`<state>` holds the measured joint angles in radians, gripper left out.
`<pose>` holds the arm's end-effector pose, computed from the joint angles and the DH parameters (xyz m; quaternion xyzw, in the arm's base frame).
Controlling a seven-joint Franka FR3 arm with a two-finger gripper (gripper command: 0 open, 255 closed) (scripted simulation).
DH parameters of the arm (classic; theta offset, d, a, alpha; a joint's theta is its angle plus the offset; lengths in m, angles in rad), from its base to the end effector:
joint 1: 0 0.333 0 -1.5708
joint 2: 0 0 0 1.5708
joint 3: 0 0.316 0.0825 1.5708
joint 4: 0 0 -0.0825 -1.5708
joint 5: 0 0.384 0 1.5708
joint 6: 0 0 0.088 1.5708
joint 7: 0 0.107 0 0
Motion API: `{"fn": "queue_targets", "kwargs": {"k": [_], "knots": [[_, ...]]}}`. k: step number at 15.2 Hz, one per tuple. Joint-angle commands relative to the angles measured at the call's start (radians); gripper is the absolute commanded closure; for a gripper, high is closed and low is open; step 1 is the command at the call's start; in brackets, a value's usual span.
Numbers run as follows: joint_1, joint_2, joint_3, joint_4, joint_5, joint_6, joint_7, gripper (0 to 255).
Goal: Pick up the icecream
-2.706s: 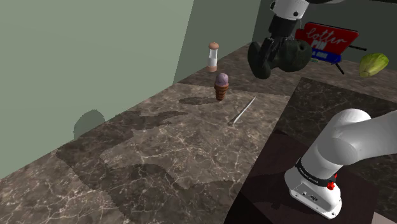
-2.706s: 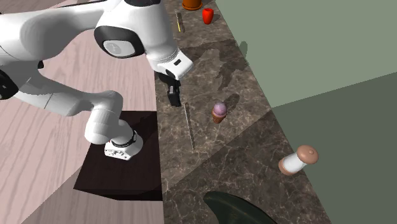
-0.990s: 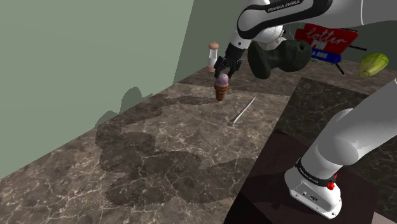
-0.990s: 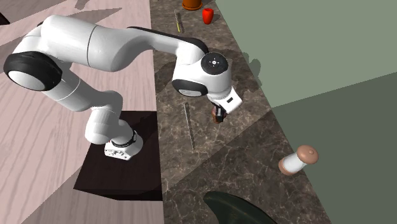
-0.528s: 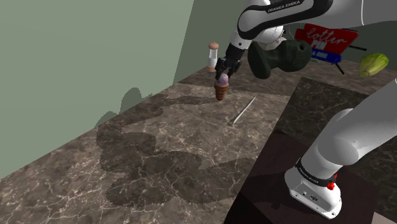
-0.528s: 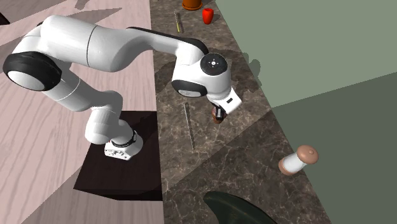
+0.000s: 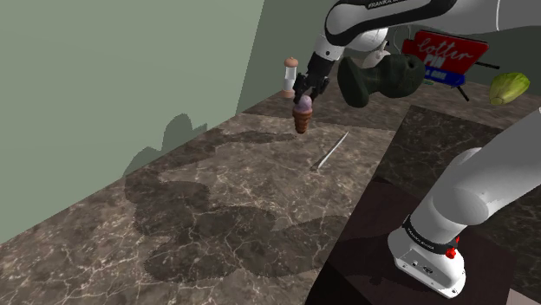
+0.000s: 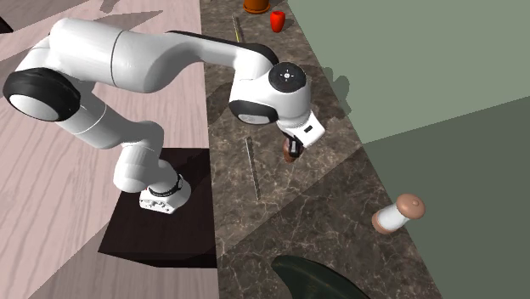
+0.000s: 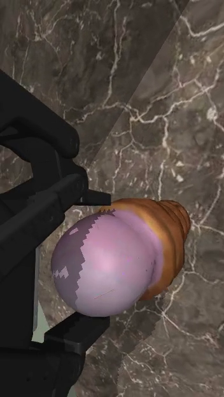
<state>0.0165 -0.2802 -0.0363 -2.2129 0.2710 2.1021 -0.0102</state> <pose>0.4858 0.0020 0.5117 -0.9864 0.0628 -0.0852 0.1256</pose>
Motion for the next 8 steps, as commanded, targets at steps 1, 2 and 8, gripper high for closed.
{"fn": "queue_targets", "kwargs": {"k": [1,2,8], "knots": [[-0.001,-0.005,0.0,0.024,-0.004,-0.028,0.007,255],[-0.002,-0.007,0.0,0.035,-0.006,-0.041,0.011,255],[-0.004,-0.014,-0.002,0.108,-0.016,-0.119,0.031,255]]}}
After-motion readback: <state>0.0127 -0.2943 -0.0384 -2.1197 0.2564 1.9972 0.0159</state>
